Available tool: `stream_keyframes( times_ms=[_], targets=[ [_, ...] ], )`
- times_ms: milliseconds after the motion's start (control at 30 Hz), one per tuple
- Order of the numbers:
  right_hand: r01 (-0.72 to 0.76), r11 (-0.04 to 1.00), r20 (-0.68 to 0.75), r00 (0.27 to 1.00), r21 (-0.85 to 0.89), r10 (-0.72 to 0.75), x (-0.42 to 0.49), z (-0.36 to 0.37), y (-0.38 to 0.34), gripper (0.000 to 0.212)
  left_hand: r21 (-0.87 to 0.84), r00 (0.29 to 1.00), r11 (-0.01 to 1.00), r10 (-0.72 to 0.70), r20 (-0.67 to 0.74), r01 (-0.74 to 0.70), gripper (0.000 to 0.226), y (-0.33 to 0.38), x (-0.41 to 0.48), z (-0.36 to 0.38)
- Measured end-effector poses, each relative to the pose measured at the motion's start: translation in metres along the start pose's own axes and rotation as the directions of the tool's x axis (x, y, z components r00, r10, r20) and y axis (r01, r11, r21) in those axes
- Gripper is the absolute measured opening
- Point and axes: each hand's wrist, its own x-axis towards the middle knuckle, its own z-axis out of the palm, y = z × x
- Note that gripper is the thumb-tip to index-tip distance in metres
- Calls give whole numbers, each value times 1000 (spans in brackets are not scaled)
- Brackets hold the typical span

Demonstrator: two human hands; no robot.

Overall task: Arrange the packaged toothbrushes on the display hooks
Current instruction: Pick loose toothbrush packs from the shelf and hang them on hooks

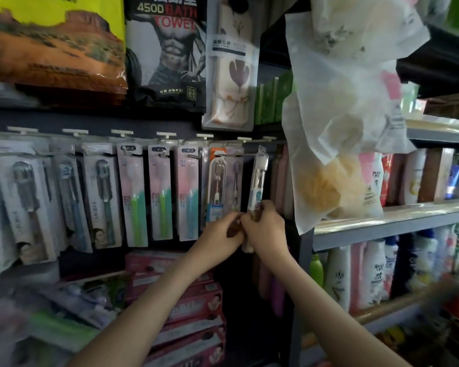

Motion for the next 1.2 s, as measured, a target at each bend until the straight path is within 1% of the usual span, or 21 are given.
stream_keyframes(
  times_ms=[133,234,300,367,500,667,767,834,901,1001,1101,1201],
  targets=[
    [24,1000,-7,1000,12,-24,-11,-12,-8,31,-105,999,994,-34,20,35,30,13,-7,5],
    [44,999,39,998,16,-45,-22,-17,-7,28,-184,997,980,-79,16,80,27,20,-15,8],
    [50,999,86,995,6,-51,-33,-18,-3,28,-246,992,961,-120,41,126,24,17,-25,12],
    [35,999,126,991,14,-37,-47,-19,4,29,-260,988,954,-133,78,149,21,12,-38,16],
    [-28,999,157,987,18,25,-77,-19,22,27,-215,975,962,-132,178,169,18,3,-72,23],
    [-91,996,156,984,25,86,-129,-22,33,22,-61,953,979,-172,247,193,22,6,-128,19],
    [-116,993,214,970,9,111,-162,-25,23,34,107,967,978,-194,167,177,27,12,-167,7],
    [-136,990,259,958,36,122,-187,-26,13,40,166,970,966,-218,108,199,27,19,-199,-3],
    [-138,989,301,947,59,115,-214,-25,3,44,205,966,948,-256,45,242,22,27,-231,-13],
    [-141,987,358,928,75,105,-254,-21,-12,40,228,944,917,-327,-46,328,20,38,-279,-31],
    [-150,982,386,918,112,96,-289,-12,-29,31,302,923,873,-374,-93,384,25,49,-322,-52],
    [-136,979,437,898,153,57,-316,1,-56,34,352,909,838,-390,-147,417,28,60,-357,-83]
  ],
)
